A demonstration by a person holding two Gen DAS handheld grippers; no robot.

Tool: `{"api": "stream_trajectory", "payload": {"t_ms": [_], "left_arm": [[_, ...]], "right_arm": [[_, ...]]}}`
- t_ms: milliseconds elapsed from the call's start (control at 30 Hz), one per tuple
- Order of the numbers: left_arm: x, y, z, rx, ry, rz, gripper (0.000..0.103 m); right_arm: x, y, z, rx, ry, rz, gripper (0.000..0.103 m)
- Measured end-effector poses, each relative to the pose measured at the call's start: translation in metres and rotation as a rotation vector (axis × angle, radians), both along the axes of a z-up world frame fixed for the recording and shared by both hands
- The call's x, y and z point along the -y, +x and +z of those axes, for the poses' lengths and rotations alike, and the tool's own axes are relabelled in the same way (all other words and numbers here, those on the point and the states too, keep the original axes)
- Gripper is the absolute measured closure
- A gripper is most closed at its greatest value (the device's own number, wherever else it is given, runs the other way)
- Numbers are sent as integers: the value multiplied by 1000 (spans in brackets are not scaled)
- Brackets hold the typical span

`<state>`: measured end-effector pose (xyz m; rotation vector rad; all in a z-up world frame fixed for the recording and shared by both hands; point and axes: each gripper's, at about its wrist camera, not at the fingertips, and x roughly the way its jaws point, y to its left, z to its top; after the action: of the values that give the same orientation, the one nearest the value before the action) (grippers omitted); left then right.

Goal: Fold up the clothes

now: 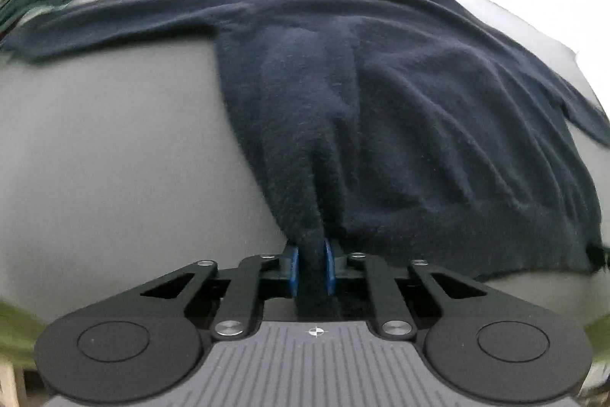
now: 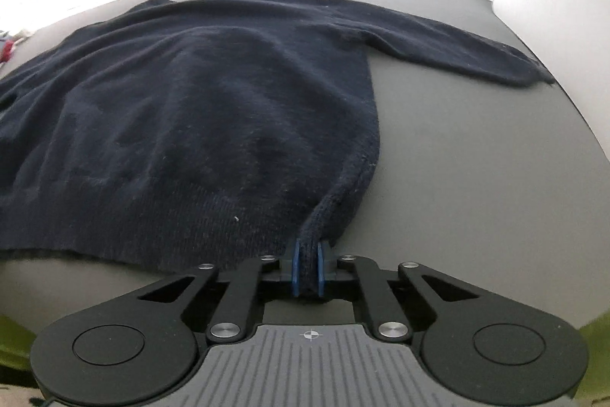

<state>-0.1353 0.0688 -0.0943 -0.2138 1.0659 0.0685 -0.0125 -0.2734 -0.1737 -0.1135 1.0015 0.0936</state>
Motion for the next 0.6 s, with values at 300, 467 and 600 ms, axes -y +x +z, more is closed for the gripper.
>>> {"api": "stream_trajectory", "payload": {"t_ms": [300, 467, 600], "left_arm": [[15, -7, -10, -35, 87, 64, 90], [20, 2, -7, -42, 107, 69, 89], [18, 0, -8, -50, 110, 76, 88]], "right_arm": [[13, 3, 4, -45, -30, 79, 94], [14, 4, 4, -47, -16, 77, 94], [13, 3, 6, -48, -17, 88, 94]]}}
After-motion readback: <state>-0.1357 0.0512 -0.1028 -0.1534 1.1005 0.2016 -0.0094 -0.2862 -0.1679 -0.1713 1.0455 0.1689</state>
